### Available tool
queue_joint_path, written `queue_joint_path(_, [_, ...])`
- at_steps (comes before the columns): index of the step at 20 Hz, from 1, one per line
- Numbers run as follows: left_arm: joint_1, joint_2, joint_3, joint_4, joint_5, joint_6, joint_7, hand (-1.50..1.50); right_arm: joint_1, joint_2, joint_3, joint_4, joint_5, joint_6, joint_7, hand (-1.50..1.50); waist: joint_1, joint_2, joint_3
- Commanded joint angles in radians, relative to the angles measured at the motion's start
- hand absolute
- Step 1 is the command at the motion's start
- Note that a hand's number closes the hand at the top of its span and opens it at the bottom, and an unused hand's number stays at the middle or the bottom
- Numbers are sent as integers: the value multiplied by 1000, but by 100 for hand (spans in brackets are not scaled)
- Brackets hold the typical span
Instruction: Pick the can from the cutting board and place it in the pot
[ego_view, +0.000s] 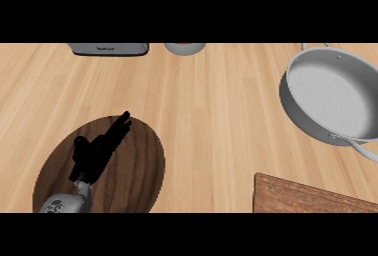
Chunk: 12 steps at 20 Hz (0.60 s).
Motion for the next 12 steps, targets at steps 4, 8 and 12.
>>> queue_joint_path(4, [14,-37,-31,5,-36,30,42,0,-312,-68,91,312,78,118,98,150,11,6,-2])
queue_joint_path(8, [51,-2,-4,-45,-2,-10,47,0,-407,-75,112,520,101,133,27,150,9,5,-2])
queue_joint_path(12, [-23,5,5,19,3,-34,39,0,-454,-135,201,680,242,203,69,150,23,14,-3])
